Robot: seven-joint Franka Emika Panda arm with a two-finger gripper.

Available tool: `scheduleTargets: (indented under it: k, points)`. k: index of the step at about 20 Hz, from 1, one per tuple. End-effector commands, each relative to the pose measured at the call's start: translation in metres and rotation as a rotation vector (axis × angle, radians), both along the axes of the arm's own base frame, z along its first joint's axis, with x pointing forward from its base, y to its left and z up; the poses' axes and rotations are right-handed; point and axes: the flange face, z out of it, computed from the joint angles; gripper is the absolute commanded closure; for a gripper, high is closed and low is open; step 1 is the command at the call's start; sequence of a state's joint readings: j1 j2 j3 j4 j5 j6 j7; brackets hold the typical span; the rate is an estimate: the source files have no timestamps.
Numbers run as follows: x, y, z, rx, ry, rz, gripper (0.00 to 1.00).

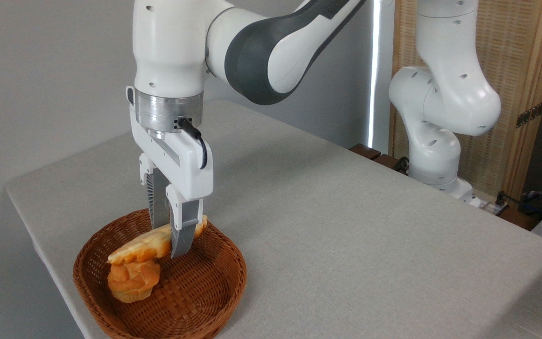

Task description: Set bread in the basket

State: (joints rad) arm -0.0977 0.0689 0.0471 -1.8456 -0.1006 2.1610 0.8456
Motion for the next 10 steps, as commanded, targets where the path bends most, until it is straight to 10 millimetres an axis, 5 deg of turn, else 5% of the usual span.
scheduleTargets:
  k: [1,7,10]
  points:
    - [-0.001,0.001,0.007,-0.018,0.005,0.04,0.0]
    - [-0.001,0.004,0.012,-0.023,-0.002,0.05,0.0]
    - [-0.005,0.016,0.049,-0.067,-0.053,0.145,0.0]
